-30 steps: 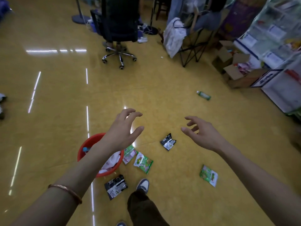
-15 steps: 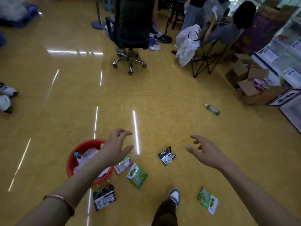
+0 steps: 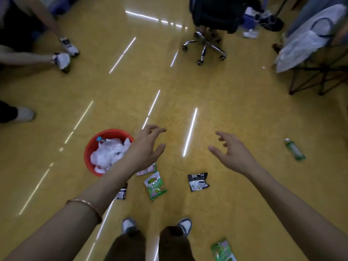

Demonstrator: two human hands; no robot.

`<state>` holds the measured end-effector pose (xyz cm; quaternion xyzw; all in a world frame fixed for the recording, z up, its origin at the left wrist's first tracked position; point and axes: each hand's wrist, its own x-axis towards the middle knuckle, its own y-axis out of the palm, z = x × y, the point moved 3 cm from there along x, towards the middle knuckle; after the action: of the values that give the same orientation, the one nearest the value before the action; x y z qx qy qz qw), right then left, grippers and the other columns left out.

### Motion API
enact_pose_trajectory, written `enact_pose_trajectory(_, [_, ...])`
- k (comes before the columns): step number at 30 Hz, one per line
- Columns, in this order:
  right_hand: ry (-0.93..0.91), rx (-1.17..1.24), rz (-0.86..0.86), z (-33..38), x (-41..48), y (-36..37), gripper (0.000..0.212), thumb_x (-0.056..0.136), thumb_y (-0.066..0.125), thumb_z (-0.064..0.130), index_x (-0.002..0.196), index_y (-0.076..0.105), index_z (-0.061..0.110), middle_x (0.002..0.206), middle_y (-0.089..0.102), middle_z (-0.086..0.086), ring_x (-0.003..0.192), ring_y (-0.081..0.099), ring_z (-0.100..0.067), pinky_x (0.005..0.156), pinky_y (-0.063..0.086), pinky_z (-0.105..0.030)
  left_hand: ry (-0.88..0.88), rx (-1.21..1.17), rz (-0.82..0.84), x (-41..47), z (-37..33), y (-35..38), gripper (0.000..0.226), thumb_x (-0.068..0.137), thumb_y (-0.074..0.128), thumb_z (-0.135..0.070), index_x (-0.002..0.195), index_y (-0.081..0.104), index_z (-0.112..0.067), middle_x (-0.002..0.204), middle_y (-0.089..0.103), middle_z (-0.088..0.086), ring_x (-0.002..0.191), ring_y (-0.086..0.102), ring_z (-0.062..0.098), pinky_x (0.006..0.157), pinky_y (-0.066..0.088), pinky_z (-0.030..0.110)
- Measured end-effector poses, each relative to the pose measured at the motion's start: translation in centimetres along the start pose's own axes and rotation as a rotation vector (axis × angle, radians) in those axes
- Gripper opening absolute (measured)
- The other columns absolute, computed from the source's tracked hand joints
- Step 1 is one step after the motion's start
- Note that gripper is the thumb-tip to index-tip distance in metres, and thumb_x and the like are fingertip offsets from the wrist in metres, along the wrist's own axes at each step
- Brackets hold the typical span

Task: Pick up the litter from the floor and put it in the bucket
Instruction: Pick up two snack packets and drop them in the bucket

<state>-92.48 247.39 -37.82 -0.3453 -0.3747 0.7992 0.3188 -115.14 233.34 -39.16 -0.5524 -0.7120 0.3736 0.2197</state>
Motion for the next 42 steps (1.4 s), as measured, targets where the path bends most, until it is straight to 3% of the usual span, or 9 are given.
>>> enact_pose_trajectory(6, [-0.025, -0.003, 0.047, 0.0, 5.0, 2.8, 0.062, 0.088, 0.052, 0.052, 0.142, 0.034, 0.028, 0.132, 0.048, 0.002, 0.113, 0.053, -0.014, 0.091, 0.048, -0.038, 0.037, 0.070, 0.012, 4.9, 2.1, 0.9, 0.045, 0.092, 0.054, -0.030, 0.135, 0.044, -0.020, 0.136, 0.039, 0.008, 0.125, 0.040, 0.024, 0.102, 0.038, 0.037])
enact_pose_trajectory(11, [-0.007, -0.037, 0.089, -4.4, 9.3, 9.6, 0.061, 0.089, 0.051, 0.051, 0.143, 0.033, 0.027, 0.134, 0.047, 0.002, 0.119, 0.049, -0.015, 0.093, 0.047, -0.038, 0.027, 0.128, 0.125, 8.1, 7.8, 8.6, 0.044, 0.094, 0.050, -0.031, 0.137, 0.042, -0.023, 0.137, 0.039, 0.008, 0.120, 0.044, 0.025, 0.094, 0.040, 0.034])
enact_pose_trajectory(14, [-0.006, -0.088, 0.139, -8.3, 11.7, 15.9, 0.060, 0.090, 0.051, 0.049, 0.143, 0.034, 0.025, 0.137, 0.041, -0.002, 0.130, 0.036, -0.018, 0.098, 0.042, -0.039, 0.032, 0.151, 0.301, 8.6, 11.9, 15.2, 0.045, 0.097, 0.042, -0.038, 0.141, 0.035, -0.033, 0.139, 0.037, 0.004, 0.101, 0.053, 0.021, 0.088, 0.043, 0.033])
enact_pose_trajectory(17, [-0.026, -0.143, 0.180, -12.5, 15.0, 23.0, 0.060, 0.091, 0.050, 0.048, 0.143, 0.034, 0.024, 0.140, 0.035, -0.002, 0.134, 0.024, -0.018, 0.098, 0.039, -0.038, 0.069, 0.253, 0.429, 9.5, 16.8, 21.8, 0.051, 0.097, 0.038, -0.043, 0.145, 0.022, -0.040, 0.141, 0.035, 0.000, 0.079, 0.043, 0.010, 0.074, 0.046, 0.030])
enact_pose_trajectory(19, [-0.046, -0.163, 0.195, -15.0, 17.2, 27.5, 0.060, 0.090, 0.050, 0.049, 0.143, 0.033, 0.025, 0.143, 0.032, -0.003, 0.136, 0.021, -0.018, 0.100, 0.039, -0.039, 0.081, 0.279, 0.435, 10.3, 20.0, 26.0, 0.055, 0.097, 0.038, -0.042, 0.146, 0.015, -0.040, 0.140, 0.035, 0.001, 0.079, 0.040, 0.010, 0.070, 0.042, 0.028])
enact_pose_trajectory(26, [-0.124, -0.185, 0.202, -24.3, 23.3, 42.6, 0.062, 0.090, 0.049, 0.052, 0.144, 0.031, 0.026, 0.142, 0.036, -0.005, 0.135, 0.026, -0.022, 0.099, 0.037, -0.039, 0.110, 0.253, 0.468, 11.8, 31.7, 40.5, 0.072, 0.094, 0.050, -0.027, 0.146, 0.004, -0.045, 0.138, 0.035, 0.000, 0.106, 0.056, 0.019, 0.084, 0.052, 0.041])
enact_pose_trajectory(32, [-0.132, -0.277, 0.232, -31.5, 27.0, 51.3, 0.065, 0.089, 0.048, 0.056, 0.145, 0.030, 0.027, 0.140, 0.040, -0.006, 0.133, 0.033, -0.024, 0.098, 0.040, -0.041, 0.199, 0.440, 0.498, 13.3, 38.7, 49.7, 0.076, 0.094, 0.051, -0.028, 0.144, -0.003, -0.045, 0.145, 0.028, 0.000, 0.064, 0.039, 0.003, 0.066, 0.042, 0.024])
enact_pose_trajectory(38, [-0.110, -0.357, 0.237, -35.8, 29.5, 54.6, 0.066, 0.087, 0.048, 0.060, 0.144, 0.031, 0.030, 0.138, 0.045, -0.003, 0.129, 0.039, -0.024, 0.094, 0.045, -0.044, 0.323, 0.576, 0.452, 14.8, 41.9, 55.1, 0.079, 0.092, 0.050, -0.043, 0.139, -0.014, -0.048, 0.143, 0.026, 0.000, 0.089, 0.046, 0.010, 0.064, 0.046, 0.026])
enact_pose_trajectory(42, [-0.071, -0.434, 0.302, -36.8, 28.9, 54.9, 0.071, 0.085, 0.049, 0.061, 0.145, 0.028, 0.029, 0.141, 0.041, -0.008, 0.130, 0.037, -0.029, 0.098, 0.043, -0.047, 0.117, 0.655, 0.541, 13.3, 43.9, 57.3, 0.081, 0.082, 0.057, -0.057, 0.145, 0.009, -0.044, 0.141, 0.027, 0.006, 0.117, 0.047, 0.025, 0.079, 0.054, 0.041])
